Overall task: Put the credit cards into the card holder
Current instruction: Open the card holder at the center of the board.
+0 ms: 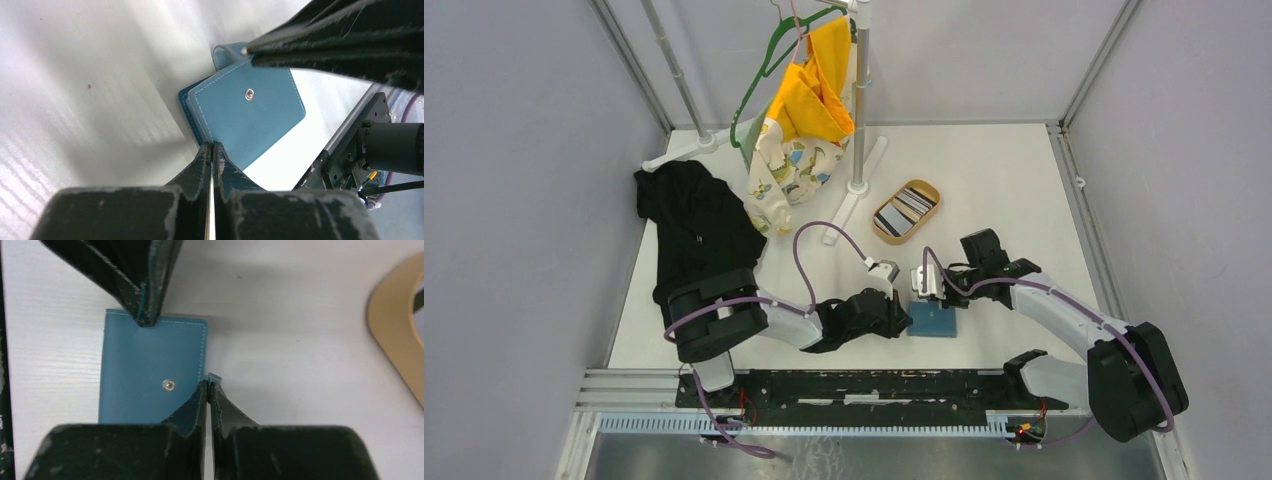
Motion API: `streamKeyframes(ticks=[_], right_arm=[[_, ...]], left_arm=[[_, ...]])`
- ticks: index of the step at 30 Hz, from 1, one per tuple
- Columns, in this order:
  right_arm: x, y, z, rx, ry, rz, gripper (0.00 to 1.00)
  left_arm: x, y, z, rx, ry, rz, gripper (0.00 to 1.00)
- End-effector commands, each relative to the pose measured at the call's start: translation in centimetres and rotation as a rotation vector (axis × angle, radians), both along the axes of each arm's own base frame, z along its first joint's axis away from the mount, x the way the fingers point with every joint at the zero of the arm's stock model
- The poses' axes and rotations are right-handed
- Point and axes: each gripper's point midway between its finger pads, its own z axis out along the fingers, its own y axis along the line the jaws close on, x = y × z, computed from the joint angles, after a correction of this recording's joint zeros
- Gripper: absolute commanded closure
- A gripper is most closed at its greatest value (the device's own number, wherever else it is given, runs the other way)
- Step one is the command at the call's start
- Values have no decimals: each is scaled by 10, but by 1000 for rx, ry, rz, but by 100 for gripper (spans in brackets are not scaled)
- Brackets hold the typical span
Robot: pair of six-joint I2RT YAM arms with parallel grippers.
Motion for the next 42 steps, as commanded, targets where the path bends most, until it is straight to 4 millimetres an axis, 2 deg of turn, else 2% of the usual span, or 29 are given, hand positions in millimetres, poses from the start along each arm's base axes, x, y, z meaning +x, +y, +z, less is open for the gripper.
streamKeyframes(ticks=[1, 4, 7, 13, 15, 17, 22, 26, 30, 33, 36, 42], right_arm=[[24, 4, 19, 67, -64, -123, 100], [33, 4, 27, 101, -78, -182, 100], [31, 8, 34, 141, -56, -188, 100], [29, 17, 49, 236, 17, -208, 100], [30, 17, 53, 269, 44, -241, 100], [34, 15, 56, 302, 60, -281, 100], [42, 9, 60, 364, 103, -383, 100], [44, 11, 65, 412, 138, -450, 100], [47, 12, 75, 489, 134, -507, 100], [50, 6, 77, 565, 151, -583, 100], [45, 3, 74, 632, 233, -635, 100], [50, -2, 71, 727, 365, -768, 100]], left_arm=[[10, 19, -5, 119, -74, 28, 98], [13, 22, -3, 135, -96, 31, 98], [14, 23, 7, 131, -129, 16, 97], [21, 33, 36, 140, -196, 35, 55], [23, 37, 46, 134, -206, 52, 45], [23, 42, 52, 125, -203, 71, 39], [19, 52, 66, 58, -180, 112, 34], [17, 66, 81, -39, -174, 164, 20], [15, 72, 105, -151, -167, 198, 5], [14, 71, 112, -191, -137, 218, 2], [15, 68, 111, -197, -92, 247, 2], [16, 60, 105, -231, -1, 301, 4]])
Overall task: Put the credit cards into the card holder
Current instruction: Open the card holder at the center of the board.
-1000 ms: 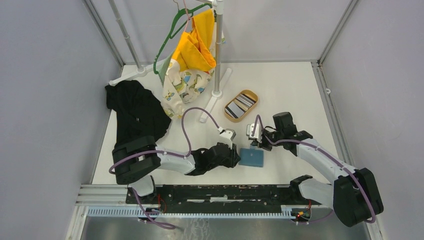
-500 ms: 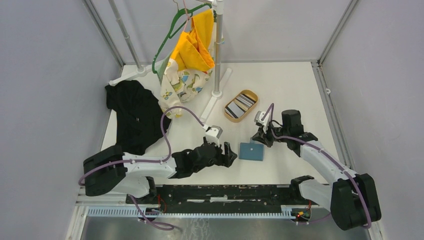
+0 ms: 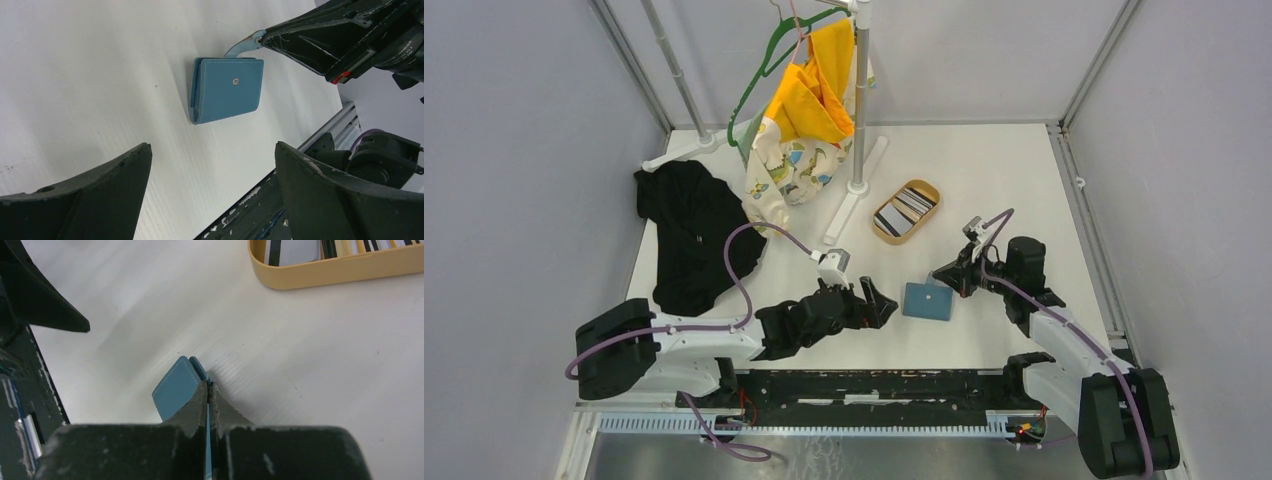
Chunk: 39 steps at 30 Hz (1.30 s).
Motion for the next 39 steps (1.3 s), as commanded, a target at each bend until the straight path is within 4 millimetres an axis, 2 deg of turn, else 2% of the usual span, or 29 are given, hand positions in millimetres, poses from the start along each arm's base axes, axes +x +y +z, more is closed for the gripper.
streamKeyframes(ticks=[1, 7, 13, 18, 21, 25, 30, 35, 39], right_arm=[[10, 5, 21, 156, 36, -77, 100], [16, -1, 15, 197, 89, -181, 100], [14, 0, 14, 227, 111, -188, 100], [12, 2, 17, 229, 103, -173, 100], [12, 2, 20, 232, 93, -164, 100], [11, 3, 21, 232, 93, -155, 100], [10, 4, 18, 230, 103, -148, 100], [10, 4, 19, 226, 96, -140, 100], [9, 5, 19, 226, 97, -135, 100]], left_arm=[[9, -15, 18, -134, 82, 94, 4], [11, -25, -11, -113, 201, 158, 7], [17, -50, -21, -95, 252, 172, 6], [33, -64, -36, 151, 150, 137, 7], [37, -60, -45, 265, 72, 86, 9], [40, -52, -49, 333, -17, 23, 16], [40, -70, -48, 323, -48, -118, 33], [43, -87, -45, 215, -44, -235, 44], [50, -88, -43, 140, -28, -272, 52]])
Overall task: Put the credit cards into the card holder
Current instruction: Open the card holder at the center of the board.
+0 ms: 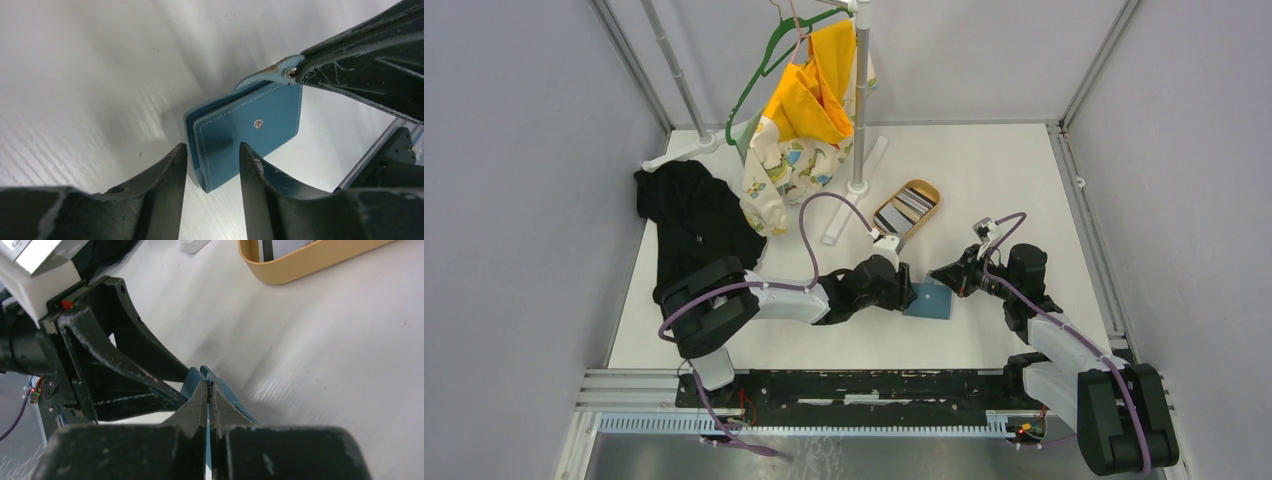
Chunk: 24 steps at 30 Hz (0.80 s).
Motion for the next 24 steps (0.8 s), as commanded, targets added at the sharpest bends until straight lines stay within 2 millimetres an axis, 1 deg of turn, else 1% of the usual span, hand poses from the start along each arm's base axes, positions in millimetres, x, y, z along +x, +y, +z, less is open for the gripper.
streamKeyframes(ticks=[1, 4, 7, 11, 13, 14, 17, 21, 24], right_arm=[[7, 2, 17, 14, -79, 19, 100], [7, 3, 17, 14, -79, 22, 100], [7, 3, 17, 14, -80, 25, 100], [8, 2, 18, 4, -90, 30, 100], [9, 1, 18, -9, -97, 30, 100], [11, 0, 19, -22, -109, 28, 100], [18, -7, 21, -74, -140, 8, 100], [25, -15, 35, -110, -214, -19, 100], [29, -19, 43, -123, -244, -27, 100]], left_arm=[[7, -17, 21, -140, -40, -116, 54], [8, -18, 22, -159, -33, -140, 56], [9, -19, 16, -156, -21, -162, 62], [10, -21, 11, -169, -16, -213, 80], [10, -20, 12, -162, -40, -243, 95], [11, -19, 14, -151, -65, -260, 98], [11, -13, 21, -104, -149, -313, 98], [8, -3, 26, -26, -237, -403, 98], [2, 2, 26, 5, -271, -470, 98]])
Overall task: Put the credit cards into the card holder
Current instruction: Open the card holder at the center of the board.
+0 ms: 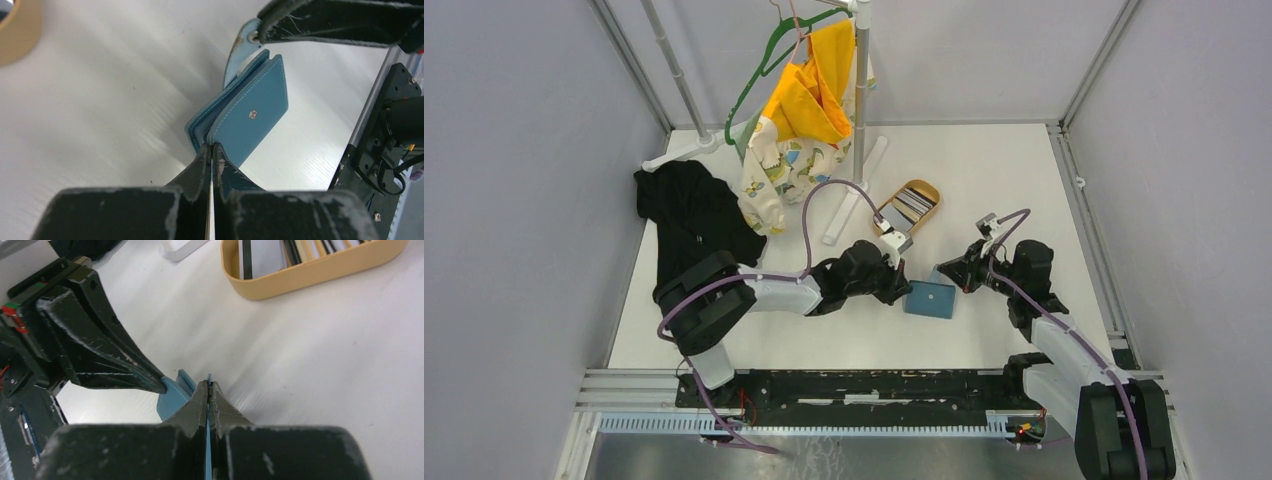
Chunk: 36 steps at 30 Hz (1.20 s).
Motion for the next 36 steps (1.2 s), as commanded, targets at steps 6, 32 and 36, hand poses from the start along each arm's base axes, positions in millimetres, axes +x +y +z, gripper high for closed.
streamKeyframes(ticks=[6, 32, 36], right_arm=[[22, -10, 46, -59, -190, -4, 100], [3, 4, 76, -56, -322, 172, 100], [17, -10, 60, -134, -281, 77, 100]], left_arm=[[-23, 6, 14, 61, -148, -272, 97], [-23, 36, 57, -327, 115, 184, 33], [-27, 31, 43, -362, 186, 191, 34]])
